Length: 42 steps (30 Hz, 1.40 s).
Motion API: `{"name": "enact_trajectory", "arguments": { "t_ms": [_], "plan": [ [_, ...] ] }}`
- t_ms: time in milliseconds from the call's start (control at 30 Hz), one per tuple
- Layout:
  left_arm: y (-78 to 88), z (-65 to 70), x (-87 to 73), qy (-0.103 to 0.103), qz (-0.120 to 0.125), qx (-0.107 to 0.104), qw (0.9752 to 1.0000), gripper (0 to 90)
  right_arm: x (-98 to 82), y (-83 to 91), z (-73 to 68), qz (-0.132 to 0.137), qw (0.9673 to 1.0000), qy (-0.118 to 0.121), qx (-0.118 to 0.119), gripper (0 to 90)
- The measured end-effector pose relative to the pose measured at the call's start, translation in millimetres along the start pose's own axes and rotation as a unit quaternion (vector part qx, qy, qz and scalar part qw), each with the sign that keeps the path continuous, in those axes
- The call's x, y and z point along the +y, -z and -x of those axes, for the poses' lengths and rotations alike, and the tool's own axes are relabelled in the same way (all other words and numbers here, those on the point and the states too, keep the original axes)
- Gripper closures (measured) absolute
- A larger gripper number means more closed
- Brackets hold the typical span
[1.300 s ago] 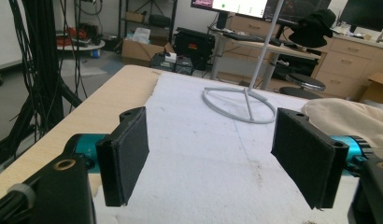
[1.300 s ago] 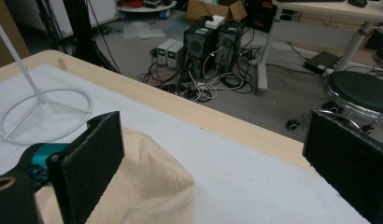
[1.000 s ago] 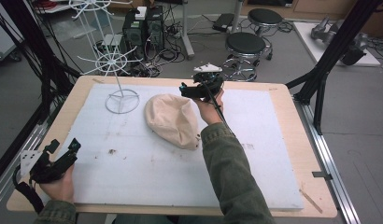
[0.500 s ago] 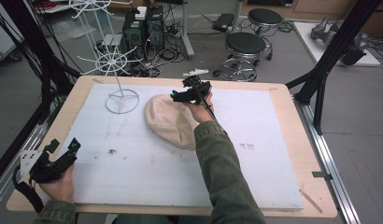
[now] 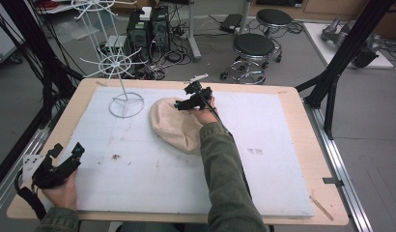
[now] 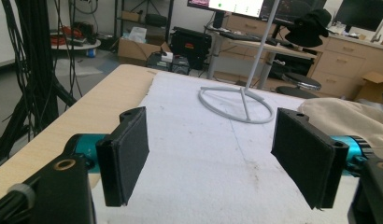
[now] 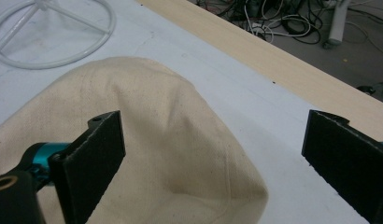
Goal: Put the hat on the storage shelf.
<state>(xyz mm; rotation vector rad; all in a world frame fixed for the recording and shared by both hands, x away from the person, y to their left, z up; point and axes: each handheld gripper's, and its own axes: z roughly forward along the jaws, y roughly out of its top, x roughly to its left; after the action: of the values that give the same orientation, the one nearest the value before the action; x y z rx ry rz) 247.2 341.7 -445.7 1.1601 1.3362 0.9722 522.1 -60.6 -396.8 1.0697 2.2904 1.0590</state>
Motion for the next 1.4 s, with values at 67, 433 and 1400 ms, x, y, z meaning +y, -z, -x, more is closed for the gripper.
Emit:
{"name": "enact_trajectory", "arguments": {
  "t_ms": [67, 433, 1400],
  "plan": [
    [-0.2, 1.0, 0.0, -0.002, -0.002, -0.002, 1.0000, 27.2, 1.3, -2.6, 0.6, -0.002, 1.0000, 0.002, 0.004, 5.8],
    [-1.0, -1.7, -0.7, 0.004, -0.003, -0.002, 1.0000, 27.3, 4.5, -21.2, 0.4, -0.013, 0.9993, 0.014, 0.033, 5.8],
    [-5.3, 8.6, -1.9, -0.001, -0.009, -0.030, 0.9995, 27.3, -16.1, -47.9, 3.0, -0.078, 0.9952, 0.018, 0.057, 44.2]
  ]
}}
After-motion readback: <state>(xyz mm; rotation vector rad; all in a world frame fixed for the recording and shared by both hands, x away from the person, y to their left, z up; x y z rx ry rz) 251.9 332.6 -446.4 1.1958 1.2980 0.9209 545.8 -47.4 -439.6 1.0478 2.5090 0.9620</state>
